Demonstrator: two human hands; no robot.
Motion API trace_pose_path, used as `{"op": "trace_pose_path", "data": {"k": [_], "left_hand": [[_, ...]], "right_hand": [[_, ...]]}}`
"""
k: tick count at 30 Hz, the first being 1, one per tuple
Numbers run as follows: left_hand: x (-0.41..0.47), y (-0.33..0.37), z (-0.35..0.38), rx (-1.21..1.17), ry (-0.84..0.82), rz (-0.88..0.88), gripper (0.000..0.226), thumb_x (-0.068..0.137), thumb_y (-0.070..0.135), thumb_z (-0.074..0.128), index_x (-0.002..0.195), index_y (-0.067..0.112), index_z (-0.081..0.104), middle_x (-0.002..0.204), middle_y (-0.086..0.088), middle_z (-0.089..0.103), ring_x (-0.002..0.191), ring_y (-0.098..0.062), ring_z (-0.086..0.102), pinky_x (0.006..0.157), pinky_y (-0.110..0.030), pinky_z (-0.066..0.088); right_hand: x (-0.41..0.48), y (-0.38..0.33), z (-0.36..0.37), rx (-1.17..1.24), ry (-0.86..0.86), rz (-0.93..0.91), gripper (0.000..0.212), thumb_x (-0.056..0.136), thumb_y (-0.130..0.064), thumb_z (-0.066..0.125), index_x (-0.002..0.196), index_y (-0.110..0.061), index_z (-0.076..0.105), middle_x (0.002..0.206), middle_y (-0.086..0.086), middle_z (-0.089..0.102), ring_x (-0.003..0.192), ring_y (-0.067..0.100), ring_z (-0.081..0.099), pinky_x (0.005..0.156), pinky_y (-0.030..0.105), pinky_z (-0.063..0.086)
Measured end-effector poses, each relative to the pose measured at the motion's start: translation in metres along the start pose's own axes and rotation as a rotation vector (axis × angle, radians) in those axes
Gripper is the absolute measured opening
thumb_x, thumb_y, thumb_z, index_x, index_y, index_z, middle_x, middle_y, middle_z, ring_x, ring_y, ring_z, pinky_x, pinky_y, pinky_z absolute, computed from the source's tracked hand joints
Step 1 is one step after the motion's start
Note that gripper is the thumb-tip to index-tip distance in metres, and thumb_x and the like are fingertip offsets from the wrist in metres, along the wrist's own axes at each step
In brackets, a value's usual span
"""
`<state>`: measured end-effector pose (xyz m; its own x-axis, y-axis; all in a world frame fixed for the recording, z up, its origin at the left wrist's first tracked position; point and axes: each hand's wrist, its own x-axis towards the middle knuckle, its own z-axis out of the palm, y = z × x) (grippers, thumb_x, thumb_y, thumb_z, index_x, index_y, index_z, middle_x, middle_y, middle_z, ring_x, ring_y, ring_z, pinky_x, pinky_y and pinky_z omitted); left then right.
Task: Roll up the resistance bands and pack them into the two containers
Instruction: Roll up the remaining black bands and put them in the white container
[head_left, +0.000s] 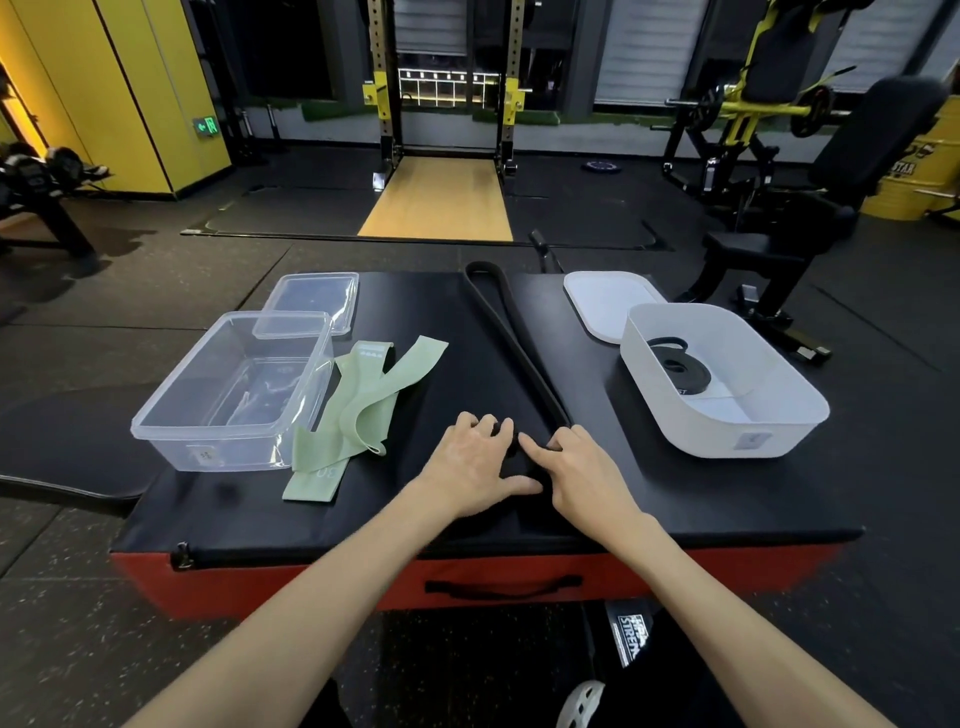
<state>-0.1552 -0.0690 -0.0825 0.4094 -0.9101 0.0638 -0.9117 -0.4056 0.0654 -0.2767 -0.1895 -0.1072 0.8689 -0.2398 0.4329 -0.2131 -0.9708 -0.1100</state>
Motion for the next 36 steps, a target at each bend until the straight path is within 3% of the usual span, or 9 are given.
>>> {"op": "trace_pose_path", "data": {"k": [3, 5, 8, 11, 14, 21, 26, 30, 36], "left_hand": [[0.012, -0.015, -0.020, -0.004, -0.144, 0.196, 0.104, 0.076, 0.063, 0.064, 0.151, 0.010, 0.015, 0.151, -0.005, 0.029, 0.139, -0.032, 0.021, 0.115, -0.037, 0.021], [0.021, -0.022, -0.028, -0.042, -0.233, 0.312, 0.100, 0.075, 0.053, 0.072, 0.150, 0.009, 0.021, 0.153, -0.007, 0.027, 0.139, -0.029, 0.026, 0.115, -0.034, 0.020], [0.031, -0.028, -0.026, -0.131, -0.278, 0.355, 0.091, 0.074, 0.049, 0.075, 0.146, 0.012, 0.033, 0.139, -0.001, 0.045, 0.120, -0.026, 0.049, 0.104, -0.036, 0.036], [0.033, -0.032, -0.017, -0.109, -0.244, 0.373, 0.090, 0.075, 0.050, 0.074, 0.147, 0.012, 0.033, 0.132, 0.000, 0.049, 0.105, -0.026, 0.055, 0.096, -0.034, 0.040], [0.031, -0.034, -0.012, -0.103, -0.203, 0.371, 0.091, 0.076, 0.051, 0.072, 0.148, 0.013, 0.031, 0.135, -0.001, 0.046, 0.106, -0.027, 0.055, 0.096, -0.037, 0.041], [0.023, -0.029, -0.012, -0.060, -0.159, 0.315, 0.089, 0.080, 0.055, 0.065, 0.149, 0.014, 0.026, 0.138, 0.000, 0.042, 0.110, -0.026, 0.053, 0.093, -0.032, 0.040], [0.014, -0.018, -0.010, 0.043, -0.100, 0.202, 0.088, 0.084, 0.059, 0.056, 0.151, 0.014, 0.020, 0.142, -0.002, 0.036, 0.119, -0.024, 0.048, 0.097, -0.035, 0.041], [0.011, -0.012, -0.005, 0.061, -0.060, 0.130, 0.090, 0.084, 0.061, 0.054, 0.150, 0.012, 0.018, 0.140, -0.004, 0.037, 0.121, -0.022, 0.047, 0.098, -0.036, 0.043], [0.012, -0.004, -0.003, 0.082, -0.066, 0.022, 0.091, 0.082, 0.062, 0.057, 0.147, 0.009, 0.023, 0.132, -0.008, 0.043, 0.114, -0.024, 0.051, 0.094, -0.037, 0.046]], "right_hand": [[0.002, 0.001, -0.003, -0.034, -0.008, -0.027, 0.066, 0.057, 0.010, 0.074, 0.118, -0.015, 0.067, 0.070, 0.002, 0.051, 0.063, 0.020, 0.048, 0.051, 0.027, 0.039], [0.002, 0.003, -0.003, -0.055, -0.004, -0.044, 0.065, 0.058, 0.008, 0.074, 0.118, -0.016, 0.067, 0.070, 0.001, 0.052, 0.063, 0.021, 0.049, 0.055, 0.027, 0.035], [-0.001, 0.005, -0.004, -0.037, -0.020, -0.063, 0.055, 0.068, 0.000, 0.074, 0.119, -0.016, 0.064, 0.074, 0.000, 0.056, 0.066, 0.021, 0.051, 0.060, 0.028, 0.035], [-0.005, 0.009, -0.008, 0.065, -0.030, 0.031, 0.036, 0.080, -0.009, 0.070, 0.114, -0.011, 0.060, 0.090, 0.002, 0.064, 0.079, 0.025, 0.057, 0.070, 0.032, 0.040], [-0.008, 0.009, -0.013, 0.127, -0.027, 0.106, 0.025, 0.085, -0.010, 0.065, 0.109, -0.008, 0.059, 0.094, 0.007, 0.065, 0.084, 0.028, 0.059, 0.076, 0.037, 0.044], [-0.007, 0.012, -0.009, -0.066, 0.014, 0.063, 0.028, 0.082, -0.014, 0.066, 0.109, -0.016, 0.059, 0.087, -0.004, 0.064, 0.079, 0.022, 0.060, 0.065, 0.036, 0.041], [-0.008, 0.013, -0.002, -0.131, 0.040, 0.002, 0.050, 0.070, 0.000, 0.073, 0.117, -0.013, 0.062, 0.091, -0.002, 0.065, 0.080, 0.022, 0.059, 0.062, 0.030, 0.038], [-0.003, 0.009, -0.002, -0.215, 0.027, -0.058, 0.063, 0.054, 0.004, 0.079, 0.115, -0.008, 0.065, 0.081, -0.001, 0.063, 0.068, 0.021, 0.056, 0.058, 0.026, 0.032], [0.004, -0.004, -0.002, -0.233, -0.058, -0.033, 0.041, 0.054, -0.002, 0.081, 0.090, -0.011, 0.066, 0.064, -0.002, 0.057, 0.061, 0.020, 0.052, 0.057, 0.028, 0.032]]}}
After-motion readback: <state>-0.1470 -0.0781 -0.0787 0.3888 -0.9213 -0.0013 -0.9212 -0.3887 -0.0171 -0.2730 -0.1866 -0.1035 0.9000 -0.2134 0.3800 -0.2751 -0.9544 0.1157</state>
